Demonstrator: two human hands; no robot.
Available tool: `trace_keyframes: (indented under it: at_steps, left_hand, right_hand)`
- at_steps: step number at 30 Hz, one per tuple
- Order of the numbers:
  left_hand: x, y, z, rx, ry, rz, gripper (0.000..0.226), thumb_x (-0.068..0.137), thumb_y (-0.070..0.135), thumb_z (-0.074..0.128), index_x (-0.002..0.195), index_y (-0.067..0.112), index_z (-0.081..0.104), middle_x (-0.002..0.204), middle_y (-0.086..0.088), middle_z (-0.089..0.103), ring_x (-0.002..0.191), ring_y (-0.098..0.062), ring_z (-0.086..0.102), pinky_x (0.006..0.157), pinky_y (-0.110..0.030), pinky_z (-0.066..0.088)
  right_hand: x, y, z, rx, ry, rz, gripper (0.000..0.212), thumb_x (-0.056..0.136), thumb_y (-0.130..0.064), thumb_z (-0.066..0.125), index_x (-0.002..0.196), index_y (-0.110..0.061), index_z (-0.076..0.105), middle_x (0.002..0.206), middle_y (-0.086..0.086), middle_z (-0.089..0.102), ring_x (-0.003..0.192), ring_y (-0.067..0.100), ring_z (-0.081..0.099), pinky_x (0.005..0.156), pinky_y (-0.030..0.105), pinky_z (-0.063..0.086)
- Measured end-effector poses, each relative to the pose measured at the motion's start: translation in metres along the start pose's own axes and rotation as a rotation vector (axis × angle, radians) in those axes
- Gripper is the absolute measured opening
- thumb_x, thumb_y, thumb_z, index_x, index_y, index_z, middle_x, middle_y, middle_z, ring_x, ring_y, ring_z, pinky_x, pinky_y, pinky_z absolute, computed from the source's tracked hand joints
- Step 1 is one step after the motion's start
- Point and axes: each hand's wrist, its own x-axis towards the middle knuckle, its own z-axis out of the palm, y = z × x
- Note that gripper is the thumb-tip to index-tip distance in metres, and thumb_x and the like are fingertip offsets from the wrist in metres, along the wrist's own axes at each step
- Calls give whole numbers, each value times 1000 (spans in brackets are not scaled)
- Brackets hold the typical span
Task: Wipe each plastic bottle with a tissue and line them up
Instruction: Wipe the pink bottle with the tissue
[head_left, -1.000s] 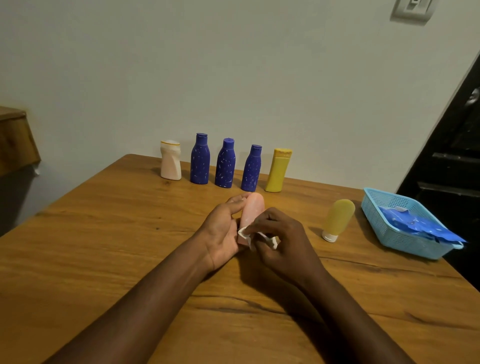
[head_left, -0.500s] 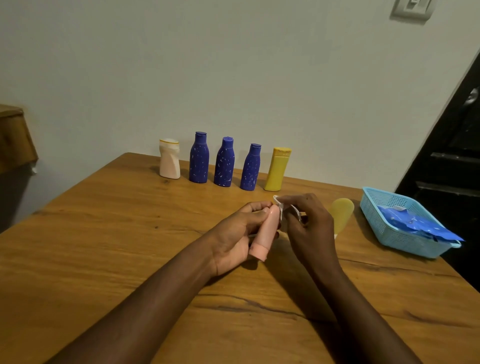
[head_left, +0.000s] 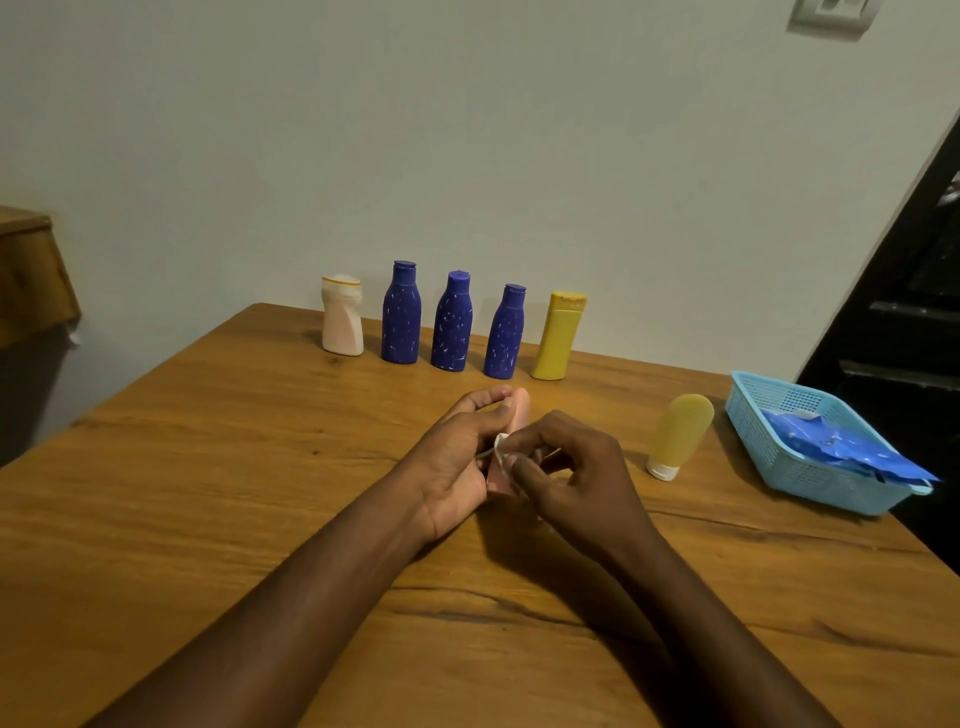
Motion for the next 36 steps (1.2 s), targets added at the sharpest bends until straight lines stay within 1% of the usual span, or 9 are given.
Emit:
trace_keyframes:
  at_steps: [2, 5, 9, 14, 20, 25, 28, 32, 36]
  left_hand:
    - [0, 1, -1, -2, 2, 6, 32, 99, 13, 63, 128, 25, 63, 131, -18, 61, 106, -34, 68, 83, -48, 61]
    - [0, 1, -1, 0, -4, 13, 33, 98, 13, 64, 129, 24, 63, 131, -16, 63, 115, -35, 67, 96, -52, 57]
    - [-1, -1, 3, 30, -39, 7, 31, 100, 15, 60, 130, 22, 66, 127, -13, 69, 108, -27, 70, 87, -44, 58]
    - [0, -4, 2, 65, -77, -10, 29, 101, 25, 61, 129, 24, 68, 127, -12, 71, 114, -26, 68, 100, -47, 53]
    - [1, -6, 2, 116, -102, 5, 31, 99, 28, 64, 130, 27, 68, 126, -12, 72, 114, -25, 69, 86, -40, 59]
    - [-5, -6, 4, 222, -103, 12, 29, 98, 32, 65, 127, 31, 71, 128, -12, 70, 100, -20, 67, 71, -31, 56]
    - [-5, -6, 3, 290, -98, 18, 26, 99, 32, 64, 123, 34, 72, 126, -11, 68, 96, -20, 65, 73, -32, 53]
    - [-6, -6, 3, 333, -88, 33, 25, 101, 32, 61, 123, 34, 72, 125, -10, 66, 96, -20, 63, 74, -33, 54]
    - [-5, -6, 3, 331, -93, 49, 23, 101, 35, 60, 120, 35, 74, 129, -12, 64, 102, -23, 62, 74, -34, 54]
  right_hand:
    - [1, 0, 2, -27, -11, -15, 13, 88, -13, 70, 94, -23, 75, 92, -14, 67, 89, 8, 63, 72, 23, 55]
    - [2, 2, 1, -62, 46, -33, 13, 89, -14, 71, 97, -23, 75, 94, -14, 68, 91, 8, 63, 72, 19, 52]
    - [2, 0, -1, -65, 133, -45, 13, 89, -11, 72, 96, -22, 74, 93, -12, 68, 92, 5, 62, 73, 10, 46]
    - [3, 1, -1, -54, 205, -45, 14, 90, -10, 69, 96, -23, 69, 95, -12, 66, 93, 3, 61, 73, 9, 44]
    - [5, 5, -2, -19, 258, -9, 12, 93, -8, 64, 99, -19, 66, 97, -9, 64, 94, 6, 61, 72, 13, 47]
    - [7, 6, -6, 29, 318, 14, 15, 96, -9, 60, 102, -22, 66, 100, -8, 64, 97, 8, 60, 76, 22, 52]
    - [8, 9, -9, 64, 345, 67, 17, 98, -10, 58, 104, -23, 66, 103, -7, 65, 99, 6, 60, 80, 26, 53]
    - [9, 12, -11, 100, 345, 123, 17, 100, -12, 55, 108, -20, 68, 106, -7, 66, 101, 4, 61, 85, 26, 53]
    - [9, 15, -11, 154, 346, 196, 21, 101, -14, 52, 109, -24, 69, 104, -11, 68, 100, 6, 62, 89, 36, 55]
